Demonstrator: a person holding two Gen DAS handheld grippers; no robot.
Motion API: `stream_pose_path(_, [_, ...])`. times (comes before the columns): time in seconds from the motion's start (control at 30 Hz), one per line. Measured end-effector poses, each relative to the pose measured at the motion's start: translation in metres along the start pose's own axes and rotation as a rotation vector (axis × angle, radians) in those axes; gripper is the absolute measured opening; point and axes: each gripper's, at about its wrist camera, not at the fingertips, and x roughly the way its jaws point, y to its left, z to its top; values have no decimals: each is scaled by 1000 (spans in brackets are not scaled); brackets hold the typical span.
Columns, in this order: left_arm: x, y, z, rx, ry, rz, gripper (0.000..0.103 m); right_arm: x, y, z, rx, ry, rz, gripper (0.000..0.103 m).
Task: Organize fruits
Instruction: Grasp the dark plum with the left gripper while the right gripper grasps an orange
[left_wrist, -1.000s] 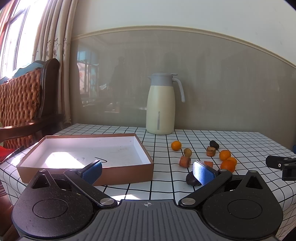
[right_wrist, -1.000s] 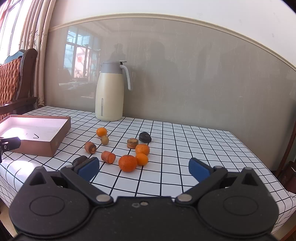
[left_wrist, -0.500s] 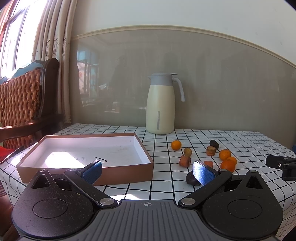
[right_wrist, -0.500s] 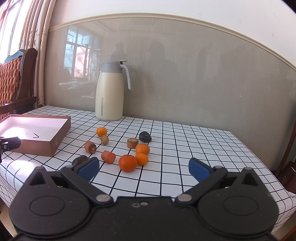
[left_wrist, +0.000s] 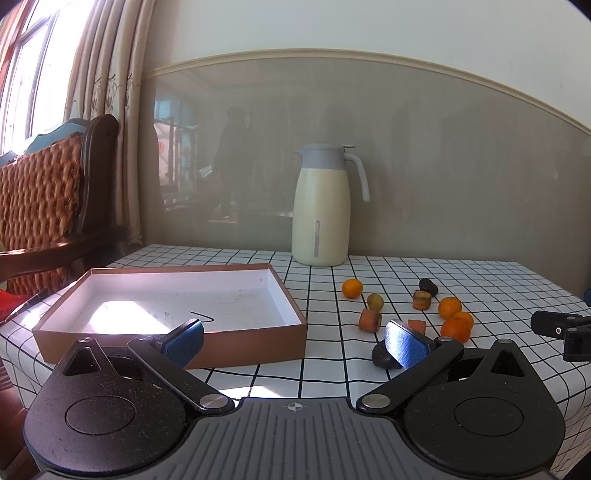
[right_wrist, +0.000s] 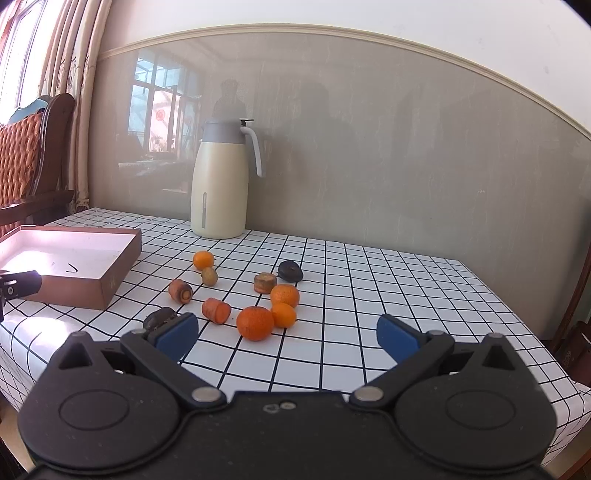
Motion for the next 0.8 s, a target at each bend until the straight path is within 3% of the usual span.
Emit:
stream_pose_path(0.33, [6, -10, 1, 40, 19, -41, 103, 5, 5, 2, -37, 25, 28, 97])
stream_pose_path(0.5, [23, -20, 0, 38, 30, -85, 103, 22, 6, 9, -22, 23, 70, 97])
stream_pose_path(0.57, [33, -28, -2, 55, 35, -104, 102, 36, 7, 9, -21, 52, 79, 93])
stream_pose_path(0.63, [44, -35, -3, 70, 54, -116, 83, 50, 9, 6, -27, 83, 79, 78])
stream_pose_path(0.67, [52, -37, -4, 71, 77, -130, 73, 56, 9, 5, -31, 97, 80, 76])
stream_pose_path(0.8, [78, -45, -12, 70, 136, -156, 72, 80, 9, 1, -30, 126, 86, 70])
